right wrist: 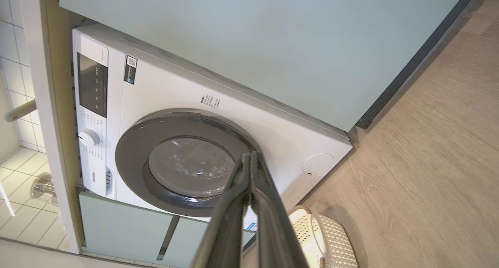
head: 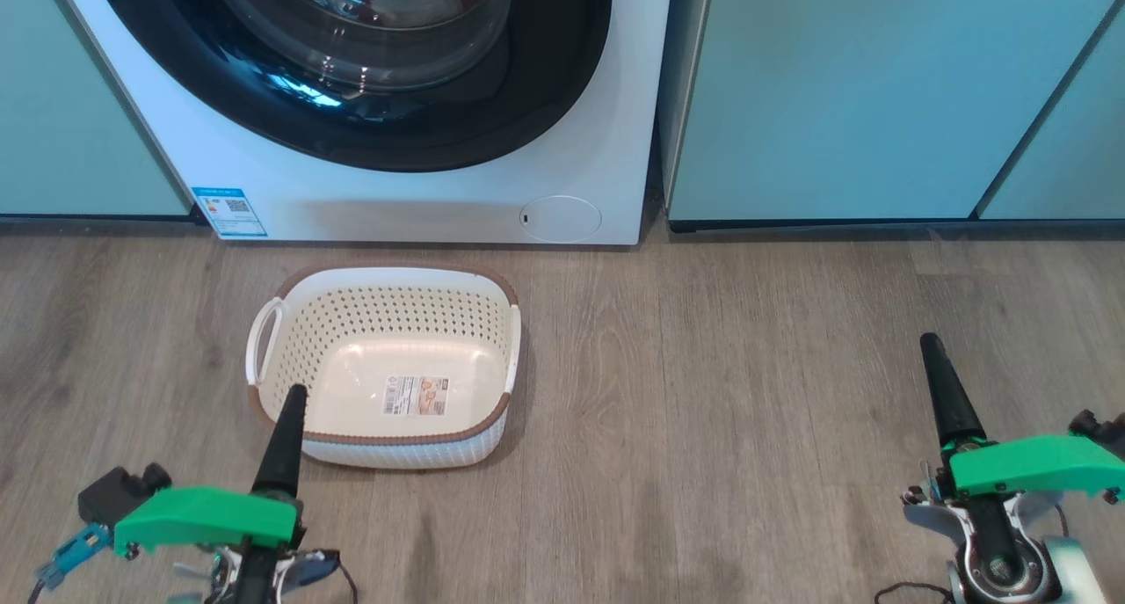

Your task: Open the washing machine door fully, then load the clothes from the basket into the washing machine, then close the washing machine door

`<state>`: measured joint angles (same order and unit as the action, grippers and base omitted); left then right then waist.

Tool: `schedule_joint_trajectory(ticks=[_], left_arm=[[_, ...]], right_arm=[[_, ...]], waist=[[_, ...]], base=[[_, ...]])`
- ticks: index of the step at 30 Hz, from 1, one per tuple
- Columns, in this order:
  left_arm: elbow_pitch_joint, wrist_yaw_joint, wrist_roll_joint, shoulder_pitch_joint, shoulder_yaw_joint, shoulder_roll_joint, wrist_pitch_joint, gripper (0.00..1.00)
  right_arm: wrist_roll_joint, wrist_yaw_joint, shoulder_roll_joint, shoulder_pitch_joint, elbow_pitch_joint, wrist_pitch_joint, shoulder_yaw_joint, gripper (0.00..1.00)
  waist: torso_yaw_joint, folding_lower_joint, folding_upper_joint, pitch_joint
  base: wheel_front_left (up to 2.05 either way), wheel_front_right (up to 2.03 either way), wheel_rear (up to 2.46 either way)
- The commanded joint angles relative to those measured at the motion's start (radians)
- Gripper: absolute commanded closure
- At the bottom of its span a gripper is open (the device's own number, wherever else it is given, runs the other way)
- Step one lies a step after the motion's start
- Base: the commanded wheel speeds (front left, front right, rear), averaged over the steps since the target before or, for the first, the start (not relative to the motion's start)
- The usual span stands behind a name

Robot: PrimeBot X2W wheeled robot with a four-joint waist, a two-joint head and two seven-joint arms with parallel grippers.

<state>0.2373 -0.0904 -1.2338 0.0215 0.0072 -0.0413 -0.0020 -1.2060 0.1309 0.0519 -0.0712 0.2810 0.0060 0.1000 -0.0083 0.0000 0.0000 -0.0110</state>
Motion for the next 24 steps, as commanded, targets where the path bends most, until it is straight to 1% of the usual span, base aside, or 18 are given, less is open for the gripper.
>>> schedule_joint_trajectory(ticks=[1, 24], left_arm=[[-0.025, -0.010, -0.029, 0.051, 0.035, -0.017, 0.007, 1.00], [-0.004, -0.030, -0.265, 0.074, 0.073, -0.018, 0.071, 1.00]], right_arm=[[-0.031, 0.000, 0.000, -0.038, -0.036, 0.009, -0.009, 1.00], [-0.277, 0.000, -0.001, -0.037, -0.036, 0.074, 0.006, 1.00]], waist=[[0.000, 0.0000, 0.0000, 0.000], [0.006, 0.0000, 0.0000, 0.005]], base=[[0.00, 0.00, 0.00], [0.00, 0.00, 0.00]])
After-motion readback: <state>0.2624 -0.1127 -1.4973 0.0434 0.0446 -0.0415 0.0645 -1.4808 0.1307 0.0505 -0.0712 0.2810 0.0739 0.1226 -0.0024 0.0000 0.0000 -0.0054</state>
